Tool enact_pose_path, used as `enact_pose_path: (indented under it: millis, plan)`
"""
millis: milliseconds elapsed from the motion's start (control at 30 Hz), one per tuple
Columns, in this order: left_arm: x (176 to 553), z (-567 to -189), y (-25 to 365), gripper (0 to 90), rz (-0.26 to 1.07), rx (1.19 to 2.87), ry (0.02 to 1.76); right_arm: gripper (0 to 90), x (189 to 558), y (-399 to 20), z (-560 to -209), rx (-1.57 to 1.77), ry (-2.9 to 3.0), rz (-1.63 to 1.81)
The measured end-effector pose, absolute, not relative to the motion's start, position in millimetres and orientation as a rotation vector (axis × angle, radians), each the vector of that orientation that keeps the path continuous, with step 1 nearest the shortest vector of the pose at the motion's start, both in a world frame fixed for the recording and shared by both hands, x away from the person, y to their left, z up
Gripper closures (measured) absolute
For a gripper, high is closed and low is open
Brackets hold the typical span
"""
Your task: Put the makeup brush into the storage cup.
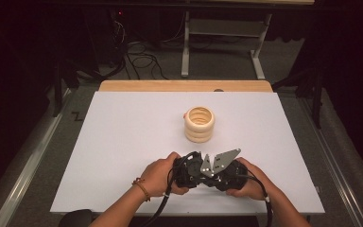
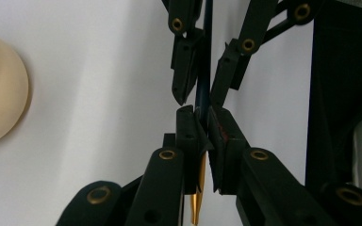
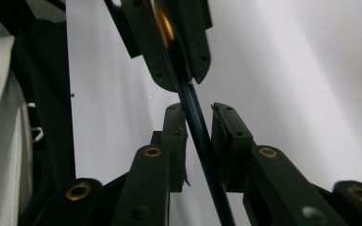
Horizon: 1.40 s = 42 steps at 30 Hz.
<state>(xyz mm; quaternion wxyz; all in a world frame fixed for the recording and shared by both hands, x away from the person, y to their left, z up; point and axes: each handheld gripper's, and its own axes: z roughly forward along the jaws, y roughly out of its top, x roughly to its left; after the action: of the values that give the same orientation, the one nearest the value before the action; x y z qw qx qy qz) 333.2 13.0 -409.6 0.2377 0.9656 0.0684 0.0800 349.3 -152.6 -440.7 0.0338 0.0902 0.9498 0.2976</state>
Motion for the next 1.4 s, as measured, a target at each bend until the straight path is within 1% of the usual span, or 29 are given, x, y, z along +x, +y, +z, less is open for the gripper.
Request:
enact_pose_path:
  millis: [100,167,267,300,333,400,433,500,533,600,700,1033,1200,1300,1400]
  plan:
    - [334.8,-409.1,13.9,83.0,0.226,2.661,0.177,81.4,349.9,-150.7,-441.8,0.209,2.924,0.87]
    - [335.6,-409.3,15.1,82.3,0.228,2.635,0.2,84.6,348.6,-149.0,-443.3,0.197,2.93,0.875]
    - [335.6,-407.8,17.5,84.2,0.251,2.605,0.214,85.1,346.3,-146.3,-444.5,0.201,2.915,0.864]
    - [335.5,-406.3,19.3,81.7,0.276,2.592,0.225,85.1,346.4,-146.4,-443.9,0.201,2.913,0.869]
    - [335.9,-404.2,22.8,77.0,0.281,2.573,0.244,85.1,346.5,-147.1,-442.7,0.2,2.899,0.875]
    - [336.7,-401.6,29.5,73.0,0.304,2.536,0.272,85.2,347.0,-149.4,-440.2,0.217,2.877,0.921]
    - [337.3,-399.4,34.5,69.5,0.315,2.504,0.298,85.2,347.6,-150.3,-439.3,0.205,2.873,0.925]
    - [338.0,-393.1,48.3,64.6,0.325,2.44,0.33,85.1,347.6,-152.9,-437.0,0.223,2.852,0.961]
    - [337.9,-391.2,53.3,60.2,0.335,2.416,0.344,85.1,347.8,-155.1,-434.9,0.251,2.84,0.979]
    - [337.8,-386.9,67.4,54.8,0.343,2.361,0.372,85.2,349.4,-157.9,-433.3,0.271,2.812,1.016]
    - [336.8,-383.1,88.7,45.8,0.403,2.292,0.439,85.1,351.2,-161.8,-431.2,0.304,2.781,1.051]
    - [336.6,-393.5,149.7,22.8,0.516,2.113,0.621,85.2,353.5,-170.1,-423.0,0.375,2.641,1.184]
    - [335.0,-402.3,177.3,19.6,0.54,2.043,0.683,85.1,355.9,-176.4,-418.6,0.426,2.574,1.263]
    - [332.7,-410.3,189.4,17.3,0.54,2.041,0.699,85.1,358.1,-180.0,-417.6,0.454,2.544,1.291]
    - [329.6,-418.7,198.7,17.0,0.551,2.033,0.707,85.1,359.0,-182.1,-417.4,0.484,2.518,1.314]
